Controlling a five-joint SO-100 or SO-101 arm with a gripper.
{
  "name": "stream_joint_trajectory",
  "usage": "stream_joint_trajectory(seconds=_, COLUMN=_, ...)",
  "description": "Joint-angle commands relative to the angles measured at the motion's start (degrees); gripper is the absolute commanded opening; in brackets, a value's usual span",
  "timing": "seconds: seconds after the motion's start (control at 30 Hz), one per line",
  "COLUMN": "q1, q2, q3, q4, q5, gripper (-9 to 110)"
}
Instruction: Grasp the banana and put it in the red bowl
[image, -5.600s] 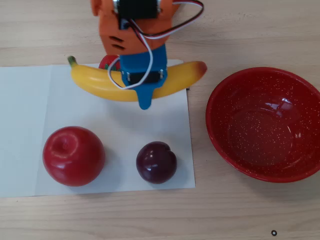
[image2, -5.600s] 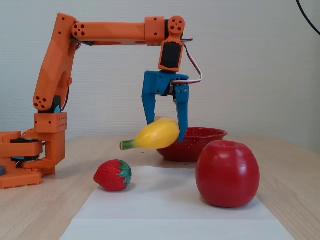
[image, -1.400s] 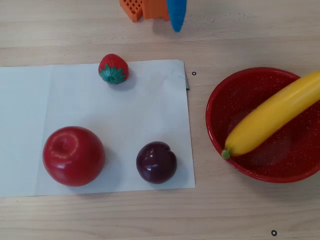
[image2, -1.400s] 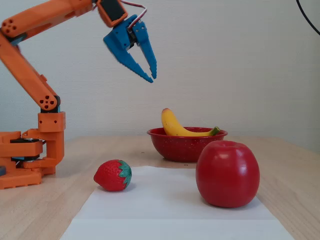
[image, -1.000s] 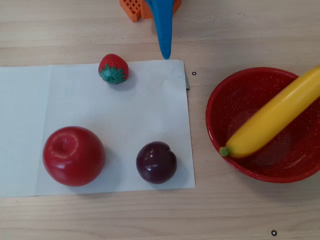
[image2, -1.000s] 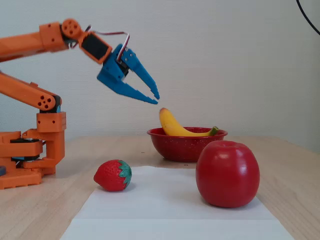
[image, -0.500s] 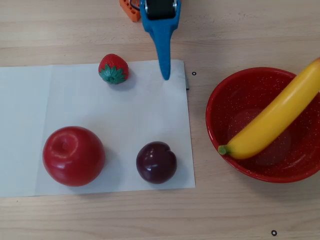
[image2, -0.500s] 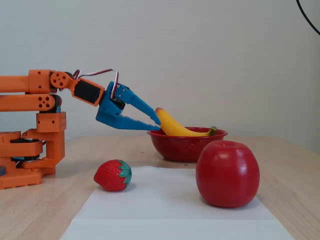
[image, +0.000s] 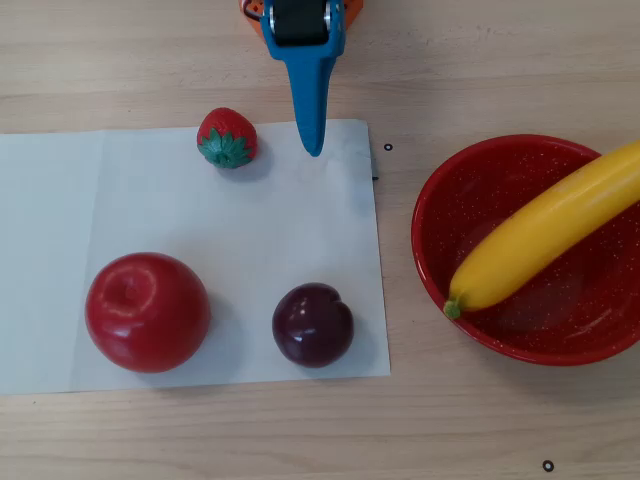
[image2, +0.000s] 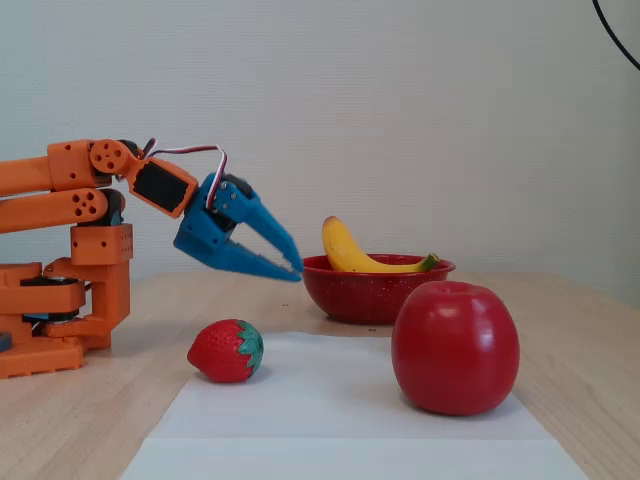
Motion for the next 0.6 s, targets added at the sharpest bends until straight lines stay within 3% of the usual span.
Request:
stream_joint_trajectory(seconds=0.0, q1=-0.53, q2=0.79, q3=0.88, q4=2.81, q5=-0.79, gripper=0)
stream_joint_trajectory(seconds=0.27, q1=-1.32, q2=0.79, q3=0.88, q4=12.22, q5=-0.26, gripper=0)
stream_joint_trajectory(seconds=0.57, q1=-2.02, q2=0.79, q3=0.88, q4=12.57, q5=-1.14, gripper=0)
